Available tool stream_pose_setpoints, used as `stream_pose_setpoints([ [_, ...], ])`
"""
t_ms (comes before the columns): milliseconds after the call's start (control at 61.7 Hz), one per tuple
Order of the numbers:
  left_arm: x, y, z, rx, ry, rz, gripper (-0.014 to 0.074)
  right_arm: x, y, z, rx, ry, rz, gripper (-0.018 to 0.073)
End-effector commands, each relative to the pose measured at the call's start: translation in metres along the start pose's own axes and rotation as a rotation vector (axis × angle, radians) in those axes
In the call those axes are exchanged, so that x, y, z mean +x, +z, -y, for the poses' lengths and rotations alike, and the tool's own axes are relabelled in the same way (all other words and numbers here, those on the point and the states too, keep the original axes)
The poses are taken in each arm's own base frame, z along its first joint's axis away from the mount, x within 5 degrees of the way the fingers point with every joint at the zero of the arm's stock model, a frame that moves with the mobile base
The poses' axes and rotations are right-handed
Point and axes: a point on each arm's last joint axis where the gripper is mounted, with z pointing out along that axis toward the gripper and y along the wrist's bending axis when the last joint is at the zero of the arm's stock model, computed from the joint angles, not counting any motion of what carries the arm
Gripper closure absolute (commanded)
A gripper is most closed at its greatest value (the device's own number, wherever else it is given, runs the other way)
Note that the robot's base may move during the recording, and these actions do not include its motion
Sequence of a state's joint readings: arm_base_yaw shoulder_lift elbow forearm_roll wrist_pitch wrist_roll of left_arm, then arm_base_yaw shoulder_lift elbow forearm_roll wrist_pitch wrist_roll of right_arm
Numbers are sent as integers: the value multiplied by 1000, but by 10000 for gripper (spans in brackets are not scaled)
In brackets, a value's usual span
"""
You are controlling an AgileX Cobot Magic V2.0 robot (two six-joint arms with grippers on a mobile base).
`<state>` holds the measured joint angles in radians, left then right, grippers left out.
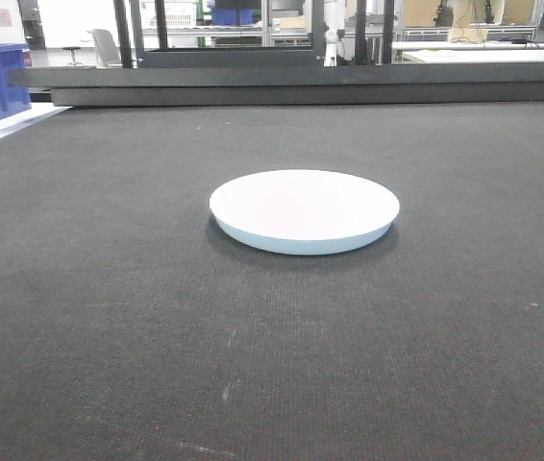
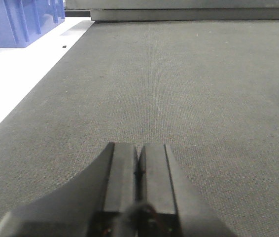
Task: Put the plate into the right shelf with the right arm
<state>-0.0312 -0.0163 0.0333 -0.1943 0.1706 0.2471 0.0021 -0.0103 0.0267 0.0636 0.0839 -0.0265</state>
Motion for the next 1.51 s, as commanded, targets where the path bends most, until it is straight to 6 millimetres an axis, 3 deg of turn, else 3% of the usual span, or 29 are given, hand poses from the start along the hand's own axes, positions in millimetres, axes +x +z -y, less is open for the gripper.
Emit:
stream_pose_setpoints([
  [0, -5, -1, -1, -17, -10, 84, 643, -10, -2, 0, 6, -7, 103, 529],
  [713, -5, -1, -1, -17, -10, 84, 643, -16, -3, 0, 8, -7, 164, 529],
  [811, -5, -1, -1, -17, -10, 84, 643, -34, -6, 0, 0, 38, 190, 529],
  [973, -5, -1, -1, -17, -10, 84, 643, -78, -8, -4, -8, 44, 32, 505],
  [1119, -5, -1, -1, -17, -10, 84, 643, -106, 10, -5, -6, 44, -91, 274],
  [1183, -5, -1, -1, -17, -10, 84, 643, -116, 25, -5, -4, 45, -154, 142],
  [1248, -5, -1, -1, -17, -10, 84, 643, -123, 42, -5, -1, 45, -213, 64],
  [1491, -5, -1, -1, -17, -10, 84, 643, -171, 112, -9, -10, 47, -341, 48],
])
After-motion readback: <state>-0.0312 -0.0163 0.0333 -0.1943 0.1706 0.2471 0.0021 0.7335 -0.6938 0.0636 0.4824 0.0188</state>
